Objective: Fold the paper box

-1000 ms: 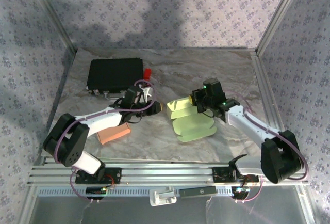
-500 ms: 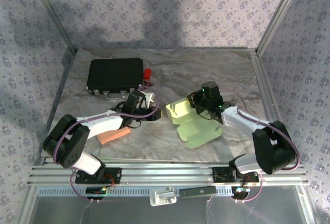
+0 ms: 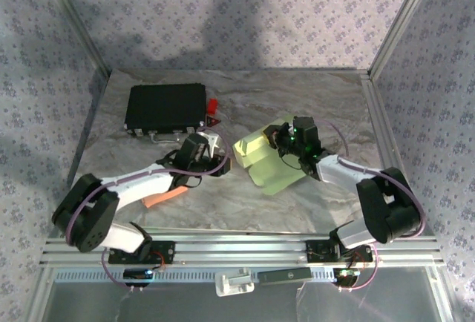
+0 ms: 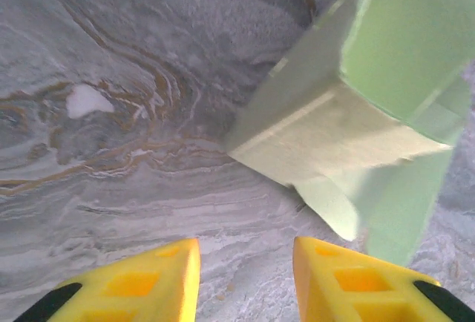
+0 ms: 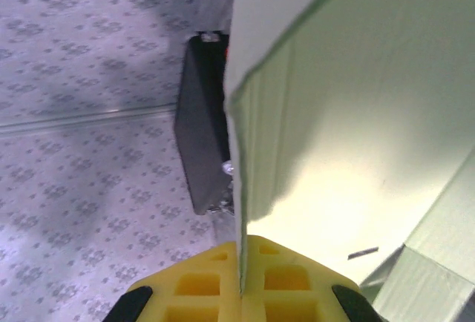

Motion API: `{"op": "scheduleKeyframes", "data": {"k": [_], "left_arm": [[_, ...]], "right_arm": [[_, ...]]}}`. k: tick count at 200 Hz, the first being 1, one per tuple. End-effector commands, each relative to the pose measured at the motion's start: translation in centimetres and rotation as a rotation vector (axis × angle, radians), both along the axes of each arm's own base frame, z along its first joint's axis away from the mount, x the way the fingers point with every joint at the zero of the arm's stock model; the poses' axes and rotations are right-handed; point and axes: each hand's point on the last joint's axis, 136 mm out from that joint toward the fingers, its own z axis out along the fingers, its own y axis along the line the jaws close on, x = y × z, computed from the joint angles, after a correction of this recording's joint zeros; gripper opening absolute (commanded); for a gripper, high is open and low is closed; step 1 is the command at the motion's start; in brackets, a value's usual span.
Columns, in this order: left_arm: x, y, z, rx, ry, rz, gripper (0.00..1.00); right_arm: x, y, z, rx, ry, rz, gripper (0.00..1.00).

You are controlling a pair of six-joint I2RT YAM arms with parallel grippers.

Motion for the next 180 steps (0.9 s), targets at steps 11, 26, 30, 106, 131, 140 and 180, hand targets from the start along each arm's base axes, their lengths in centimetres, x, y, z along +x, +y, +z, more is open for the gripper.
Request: {"op": "scheduleKeyframes", "data": {"k": [11,26,30,106,131,140,180], "left_arm": [[0.4,2.5,0.6,0.017,-0.035,0.022,0.39],[0.4,2.8,0.7,0.013,-0.046,0.006,0.39],[0.4,2.9,0.7,0.016,-0.051,0.002,0.39],[1.4,1.6,0.2,0.044,-0.096,-0.085,0.39],[1.9,0.9,0.1,0.034,-0.119,-0.114,0.39],[1.9,0.7,0.0,0.028,-0.125,-0.125,0.39],[2.5,-0.4,-0.5,0.004,-0.134,-0.155,0.39]], "right_arm": [[1.3,1.8,2.6,0.092,-0.196,0.056,0.00],[1.3,1.8,2.1,0.105,-0.229,0.054,0.00],[1.2,1.8,2.0,0.103,-0.234,0.058,0.00],[1.8,1.7,-1.4,0.106,-0.190,0.074,0.00],[1.9,1.3,-2.0,0.095,-0.180,0.074,0.00],[1.9,1.1,-2.3,0.097,-0.172,0.076,0.00],[2.1,0.8,-3.5,0.098,-0.145,0.088,0.00]]}}
